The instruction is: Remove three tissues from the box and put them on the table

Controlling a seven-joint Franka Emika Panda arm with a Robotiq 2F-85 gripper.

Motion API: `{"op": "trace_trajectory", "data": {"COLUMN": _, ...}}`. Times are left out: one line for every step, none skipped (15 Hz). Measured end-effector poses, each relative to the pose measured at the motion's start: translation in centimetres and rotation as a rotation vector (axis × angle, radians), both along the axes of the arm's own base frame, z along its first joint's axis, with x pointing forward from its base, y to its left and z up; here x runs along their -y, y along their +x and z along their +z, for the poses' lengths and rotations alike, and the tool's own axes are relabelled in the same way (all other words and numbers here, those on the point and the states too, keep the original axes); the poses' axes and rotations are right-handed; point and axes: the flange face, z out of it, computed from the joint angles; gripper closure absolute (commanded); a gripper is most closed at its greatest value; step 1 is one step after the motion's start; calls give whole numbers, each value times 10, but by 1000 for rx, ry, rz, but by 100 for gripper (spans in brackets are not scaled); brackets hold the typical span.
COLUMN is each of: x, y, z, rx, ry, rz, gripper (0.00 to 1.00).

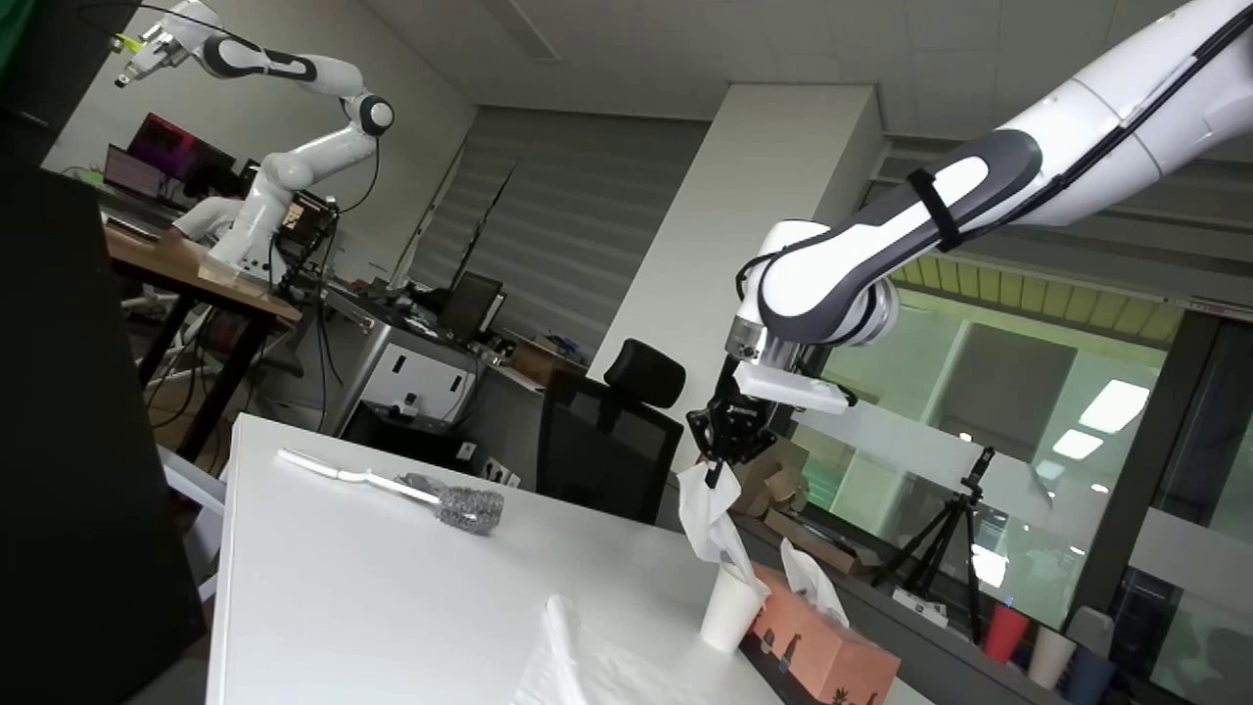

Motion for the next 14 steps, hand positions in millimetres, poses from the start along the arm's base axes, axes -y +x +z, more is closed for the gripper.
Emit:
{"op": "trace_trajectory", "data": {"x": -15, "y": -11, "z": -14, "rx": -38, "ry": -1, "rz": 42, "gripper": 100}}
{"op": "trace_trajectory", "data": {"x": -28, "y": -23, "z": -27, "rx": -78, "ry": -5, "rz": 79, "gripper": 100}}
{"op": "trace_trajectory", "data": {"x": -40, "y": -34, "z": -41, "rx": -119, "ry": -9, "rz": 115, "gripper": 100}}
{"op": "trace_trajectory", "data": {"x": -50, "y": -46, "z": -54, "rx": -159, "ry": -14, "rz": 150, "gripper": 100}}
{"op": "trace_trajectory", "data": {"x": -59, "y": -57, "z": -67, "rx": -198, "ry": -19, "rz": 183, "gripper": 100}}
{"op": "trace_trajectory", "data": {"x": -67, "y": -68, "z": -79, "rx": -234, "ry": -24, "rz": 214, "gripper": 100}}
{"op": "trace_trajectory", "data": {"x": -73, "y": -78, "z": -92, "rx": -268, "ry": -30, "rz": 243, "gripper": 86}}
{"op": "trace_trajectory", "data": {"x": -79, "y": -86, "z": -103, "rx": -298, "ry": -33, "rz": 270, "gripper": 73}}
{"op": "trace_trajectory", "data": {"x": -84, "y": -94, "z": -114, "rx": -326, "ry": -37, "rz": 299, "gripper": 67}}
{"op": "trace_trajectory", "data": {"x": -87, "y": -102, "z": -125, "rx": -352, "ry": -40, "rz": 324, "gripper": 60}}
{"op": "trace_trajectory", "data": {"x": -90, "y": -109, "z": -134, "rx": -376, "ry": -42, "rz": 346, "gripper": 54}}
{"op": "trace_trajectory", "data": {"x": -93, "y": -115, "z": -143, "rx": -400, "ry": -44, "rz": 368, "gripper": 46}}
{"op": "trace_trajectory", "data": {"x": -95, "y": -120, "z": -150, "rx": -422, "ry": -46, "rz": 386, "gripper": 40}}
{"op": "trace_trajectory", "data": {"x": -96, "y": -125, "z": -155, "rx": -442, "ry": -50, "rz": 402, "gripper": 32}}
